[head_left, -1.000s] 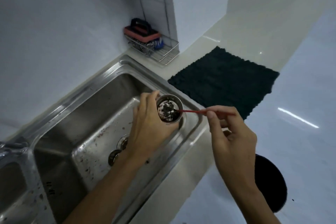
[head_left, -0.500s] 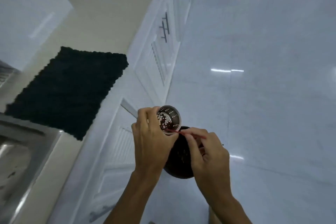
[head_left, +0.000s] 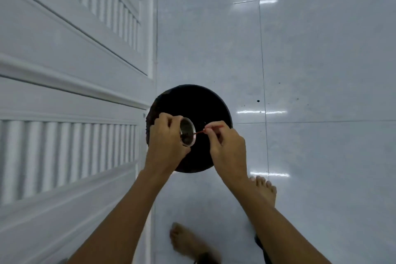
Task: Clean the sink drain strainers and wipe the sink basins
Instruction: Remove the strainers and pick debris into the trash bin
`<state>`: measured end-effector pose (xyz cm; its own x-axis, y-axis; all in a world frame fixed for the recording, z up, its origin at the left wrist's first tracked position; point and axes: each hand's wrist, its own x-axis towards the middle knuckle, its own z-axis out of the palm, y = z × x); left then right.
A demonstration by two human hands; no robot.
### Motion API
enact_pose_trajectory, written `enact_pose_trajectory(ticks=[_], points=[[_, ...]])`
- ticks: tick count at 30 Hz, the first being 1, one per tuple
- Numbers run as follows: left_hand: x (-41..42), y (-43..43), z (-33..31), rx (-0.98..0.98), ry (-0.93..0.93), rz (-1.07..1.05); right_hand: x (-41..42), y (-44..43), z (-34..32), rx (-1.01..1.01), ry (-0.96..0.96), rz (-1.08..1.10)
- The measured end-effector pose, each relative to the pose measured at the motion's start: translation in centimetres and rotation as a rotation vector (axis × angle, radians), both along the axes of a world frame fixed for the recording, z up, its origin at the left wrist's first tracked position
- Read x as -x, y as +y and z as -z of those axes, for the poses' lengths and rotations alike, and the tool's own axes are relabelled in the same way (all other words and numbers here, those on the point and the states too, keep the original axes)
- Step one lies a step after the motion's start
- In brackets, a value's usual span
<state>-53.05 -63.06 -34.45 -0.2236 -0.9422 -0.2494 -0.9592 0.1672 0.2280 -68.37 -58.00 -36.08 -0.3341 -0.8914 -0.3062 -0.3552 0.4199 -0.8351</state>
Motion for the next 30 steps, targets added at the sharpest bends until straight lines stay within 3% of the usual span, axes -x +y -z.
enact_pose_trajectory(ticks=[4,8,14,18,23,27,30], points=[[-1.1,0.6,4.6,-0.065,-0.061,0.011,-2.5,0.1,4.0,0.007,-0.043,-0.061],[-1.4,1.2,6.5,-0.116,-0.102,0.015,-2.0,0.6,6.8,-0.127,-0.034,-0.029],[-0.9,0.6,6.5,-0.109,-0.132,0.015,-2.5,0.9,6.3,-0.066,-0.094,-0.048],[-1.8,0.0,4.8,-0.091,-0.190,0.018,-1.3,-0.2,5.8,-0.055,-0.053,0.113],[-2.2,-0.7,3.5,-0.215,-0.008,-0.071,-2.5,-0.6,4.4,-0.024,-0.213,0.027],[-2.8,-0.3,3.4,-0.226,0.023,-0.091,-1.3,-0.8,4.8,-0.066,-0.099,0.129],[-3.2,-0.3,3.6,-0.231,0.075,-0.108,-1.6,-1.1,4.9,-0.160,-0.346,0.147]])
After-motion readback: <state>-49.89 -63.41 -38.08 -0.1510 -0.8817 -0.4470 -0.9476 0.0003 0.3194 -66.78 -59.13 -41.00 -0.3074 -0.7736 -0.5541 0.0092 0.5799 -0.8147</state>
